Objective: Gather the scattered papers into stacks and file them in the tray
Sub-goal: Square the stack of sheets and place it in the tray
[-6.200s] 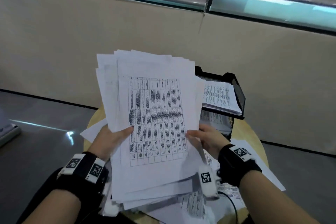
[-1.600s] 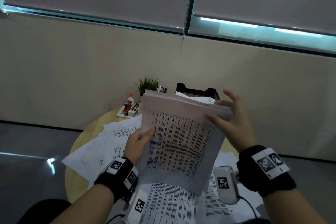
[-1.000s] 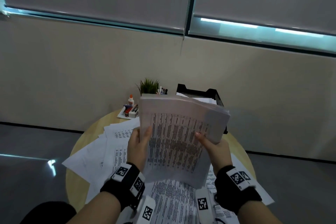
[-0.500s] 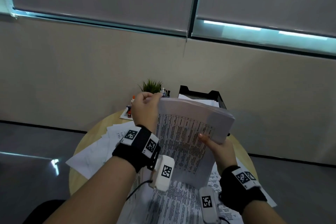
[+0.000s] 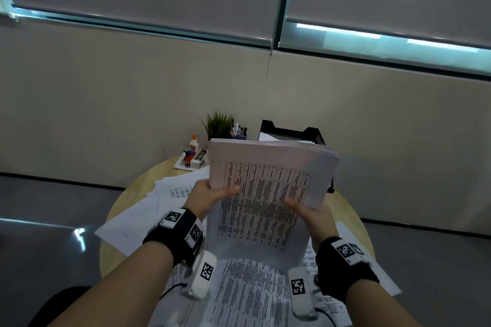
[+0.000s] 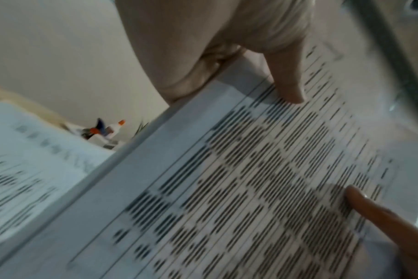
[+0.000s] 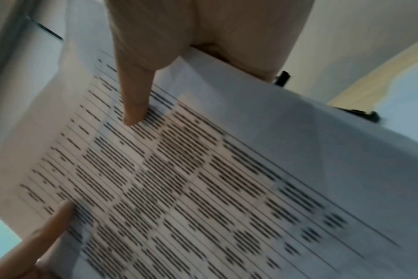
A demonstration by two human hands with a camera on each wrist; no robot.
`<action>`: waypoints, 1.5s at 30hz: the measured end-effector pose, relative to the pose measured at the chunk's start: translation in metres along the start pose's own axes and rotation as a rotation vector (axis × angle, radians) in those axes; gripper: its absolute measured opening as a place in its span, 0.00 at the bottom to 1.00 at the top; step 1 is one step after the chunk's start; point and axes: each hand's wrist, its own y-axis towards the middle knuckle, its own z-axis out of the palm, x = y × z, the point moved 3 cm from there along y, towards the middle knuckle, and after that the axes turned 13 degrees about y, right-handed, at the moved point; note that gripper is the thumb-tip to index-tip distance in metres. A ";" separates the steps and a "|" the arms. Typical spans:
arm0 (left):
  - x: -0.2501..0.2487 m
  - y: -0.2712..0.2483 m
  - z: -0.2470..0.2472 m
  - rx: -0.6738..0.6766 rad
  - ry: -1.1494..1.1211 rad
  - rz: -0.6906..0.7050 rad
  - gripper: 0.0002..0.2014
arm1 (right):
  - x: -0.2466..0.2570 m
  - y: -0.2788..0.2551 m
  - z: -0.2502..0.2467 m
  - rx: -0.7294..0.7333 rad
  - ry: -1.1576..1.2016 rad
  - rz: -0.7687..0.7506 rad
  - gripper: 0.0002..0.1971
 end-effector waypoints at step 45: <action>0.116 -0.043 0.011 0.586 0.588 -0.448 0.34 | -0.151 -0.038 -0.080 -0.413 0.069 0.566 0.51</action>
